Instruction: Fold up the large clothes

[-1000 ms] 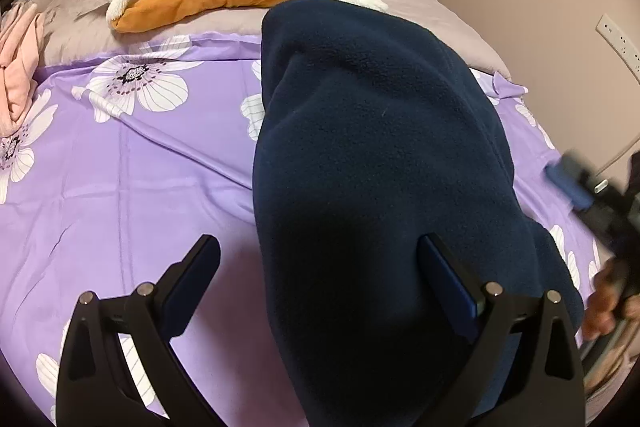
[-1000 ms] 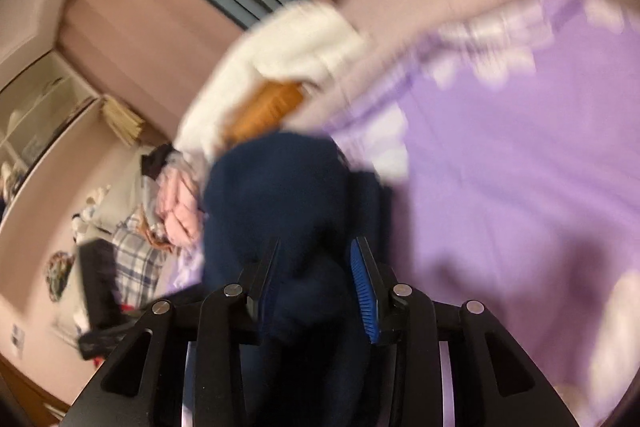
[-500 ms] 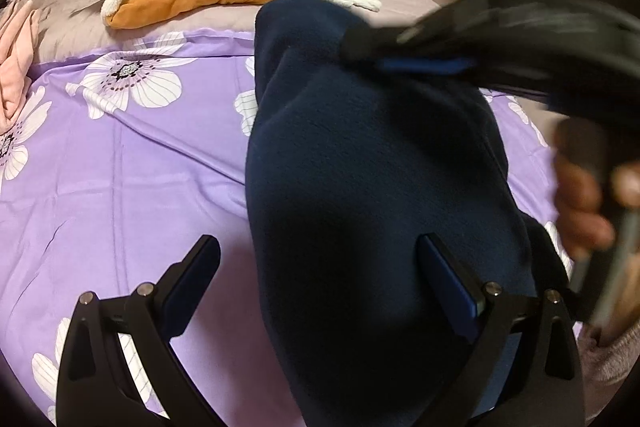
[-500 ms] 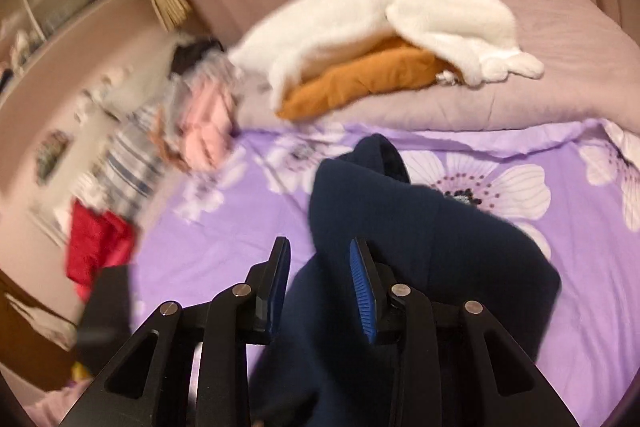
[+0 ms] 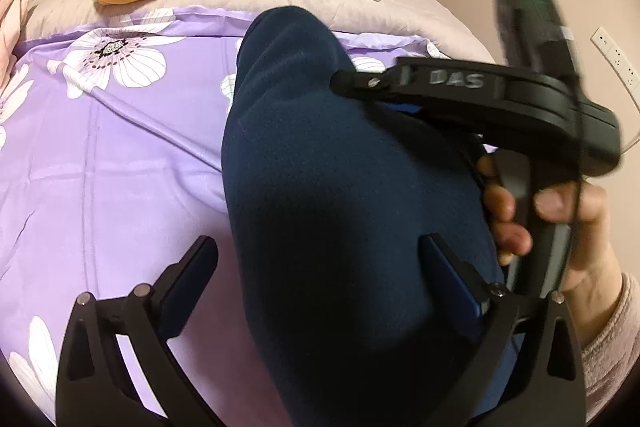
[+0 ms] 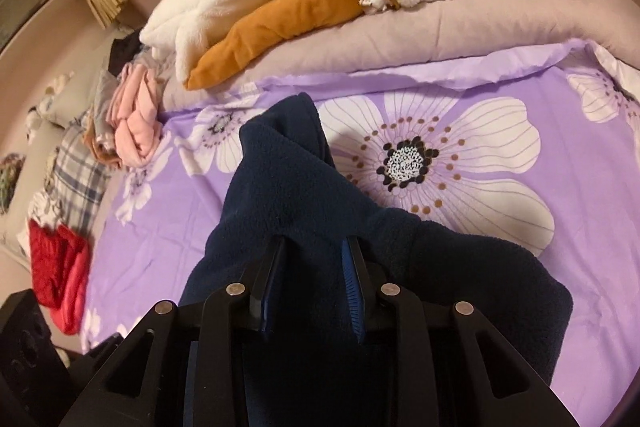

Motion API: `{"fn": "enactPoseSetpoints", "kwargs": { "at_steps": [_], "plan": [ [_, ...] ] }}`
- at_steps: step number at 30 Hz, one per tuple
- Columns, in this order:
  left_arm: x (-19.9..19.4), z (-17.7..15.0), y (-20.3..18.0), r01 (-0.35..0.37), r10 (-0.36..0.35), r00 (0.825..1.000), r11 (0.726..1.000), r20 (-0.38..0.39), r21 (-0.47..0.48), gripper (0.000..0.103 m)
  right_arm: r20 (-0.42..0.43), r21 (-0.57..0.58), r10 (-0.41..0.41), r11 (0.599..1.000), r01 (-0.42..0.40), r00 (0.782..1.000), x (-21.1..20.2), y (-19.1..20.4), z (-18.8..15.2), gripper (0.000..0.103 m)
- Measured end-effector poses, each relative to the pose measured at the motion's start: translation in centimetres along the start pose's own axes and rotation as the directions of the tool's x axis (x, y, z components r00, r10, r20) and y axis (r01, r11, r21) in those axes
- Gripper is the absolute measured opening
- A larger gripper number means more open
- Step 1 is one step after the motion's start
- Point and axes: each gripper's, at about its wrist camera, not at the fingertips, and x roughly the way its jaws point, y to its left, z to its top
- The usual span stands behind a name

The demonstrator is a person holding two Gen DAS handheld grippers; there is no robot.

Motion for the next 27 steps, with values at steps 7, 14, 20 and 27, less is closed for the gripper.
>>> {"fn": "enactPoseSetpoints", "kwargs": {
  "at_steps": [7, 14, 20, 27],
  "plan": [
    [-0.6, 0.1, -0.4, -0.036, 0.036, 0.999, 0.999, 0.006, 0.019, 0.102, 0.156, -0.056, 0.035, 0.998, -0.026, 0.987, -8.1, 2.4, -2.0, 0.026],
    [-0.9, -0.2, -0.7, -0.063, 0.062, 0.998, 0.998, 0.022, 0.030, 0.102, 0.119, -0.228, -0.046, 0.971, 0.072, 0.992, -11.9, 4.1, -9.9, 0.026],
    [-0.5, -0.7, -1.0, -0.091, 0.089, 0.996, 0.993, 0.024, 0.071, 0.102, 0.043, -0.289, -0.167, 0.942, 0.172, 0.985, -8.0, 3.3, -13.4, 0.026],
    [-1.9, -1.3, -0.4, -0.053, 0.051, 0.998, 0.998, 0.032, 0.036, 0.100, 0.084, -0.242, -0.133, 0.959, 0.149, 0.988, -8.0, 2.3, -13.5, 0.026]
  ]
}}
